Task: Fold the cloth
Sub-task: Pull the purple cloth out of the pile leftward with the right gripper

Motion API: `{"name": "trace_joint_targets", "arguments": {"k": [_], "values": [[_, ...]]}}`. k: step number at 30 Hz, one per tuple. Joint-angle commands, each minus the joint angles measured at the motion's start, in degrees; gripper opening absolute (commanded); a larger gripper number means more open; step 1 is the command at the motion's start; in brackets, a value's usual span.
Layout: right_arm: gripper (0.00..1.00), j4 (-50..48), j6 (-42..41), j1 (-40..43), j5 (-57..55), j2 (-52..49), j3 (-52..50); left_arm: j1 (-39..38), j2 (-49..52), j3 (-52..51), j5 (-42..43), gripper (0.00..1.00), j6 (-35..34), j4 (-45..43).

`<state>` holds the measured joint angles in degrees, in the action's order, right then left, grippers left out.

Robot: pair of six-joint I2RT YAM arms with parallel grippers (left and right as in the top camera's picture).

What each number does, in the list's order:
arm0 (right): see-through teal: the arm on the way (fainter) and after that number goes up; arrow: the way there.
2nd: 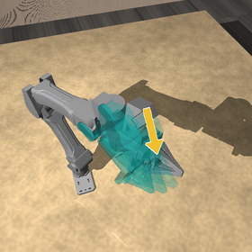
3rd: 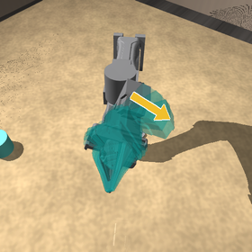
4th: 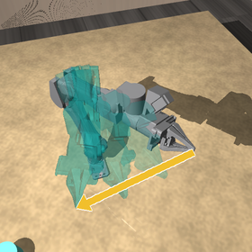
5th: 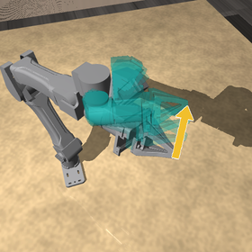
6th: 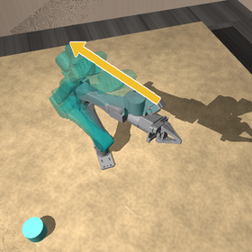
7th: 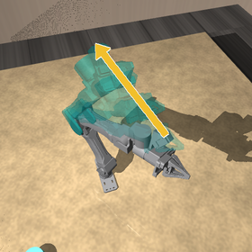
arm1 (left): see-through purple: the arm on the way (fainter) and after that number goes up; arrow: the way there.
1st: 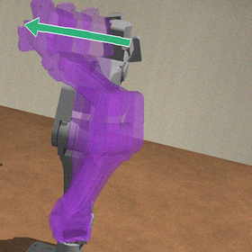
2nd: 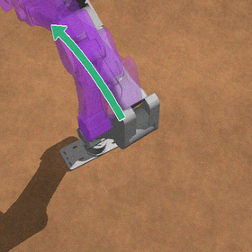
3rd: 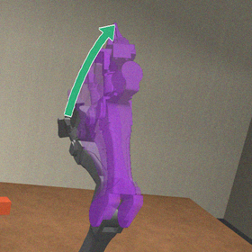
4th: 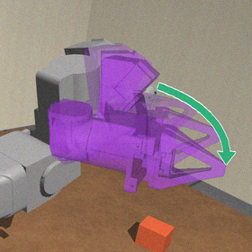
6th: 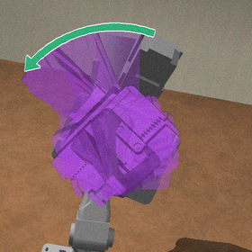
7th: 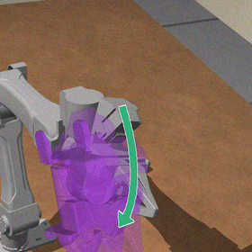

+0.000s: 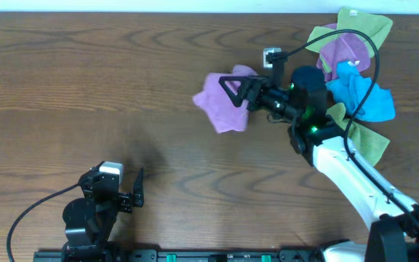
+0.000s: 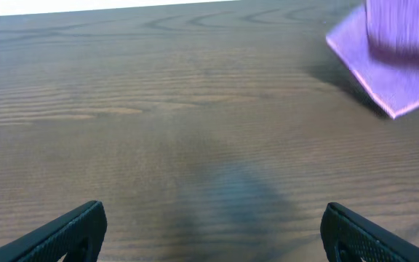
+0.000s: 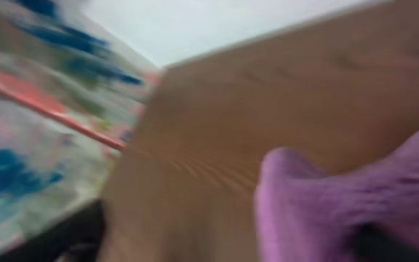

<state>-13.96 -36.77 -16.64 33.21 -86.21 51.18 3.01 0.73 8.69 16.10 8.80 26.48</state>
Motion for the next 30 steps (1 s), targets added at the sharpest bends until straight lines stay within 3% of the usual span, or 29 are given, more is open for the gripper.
{"name": "trace_joint_targets", "arguments": {"k": [1, 5, 9, 15, 17, 19, 23, 30], "values": [[0.99, 3.8, 7.6, 2.2, -1.5, -0.3, 0.5, 0.3, -0.5, -1.2, -0.4, 0.95, -0.7, -0.2], [0.99, 14.5, 16.5, 2.3, -5.8, -1.1, 0.5, 0.3, -0.5, -1.2, -0.4, 0.95, -0.7, -0.2], [0.99, 12.6, 15.9, 1.4, -2.8, -1.9, 0.5, 0.3, -0.5, -1.2, -0.4, 0.95, -0.7, -0.2], [0.99, -18.3, 2.3, -3.5, 13.4, -1.9, 1.1, 0.3, -0.5, -1.2, -0.4, 0.95, -0.7, -0.2], [0.99, -26.1, 1.7, -4.9, 17.9, -1.9, 2.3, 0.3, -0.5, -1.2, -0.4, 0.95, -0.7, -0.2], [0.99, -20.9, 9.1, -5.0, 17.8, -1.9, 2.9, 0.3, -0.5, -1.2, -0.4, 0.95, -0.7, -0.2], [0.99, 11.9, 11.8, -3.9, -6.5, -2.9, 2.9, 0.3, -0.5, -1.2, -0.4, 0.95, -0.7, -0.2], [0.99, 16.3, 14.8, -3.5, -3.8, -4.0, 2.9, 0.3, -0.5, -1.2, -0.4, 0.95, -0.7, -0.2]]}}
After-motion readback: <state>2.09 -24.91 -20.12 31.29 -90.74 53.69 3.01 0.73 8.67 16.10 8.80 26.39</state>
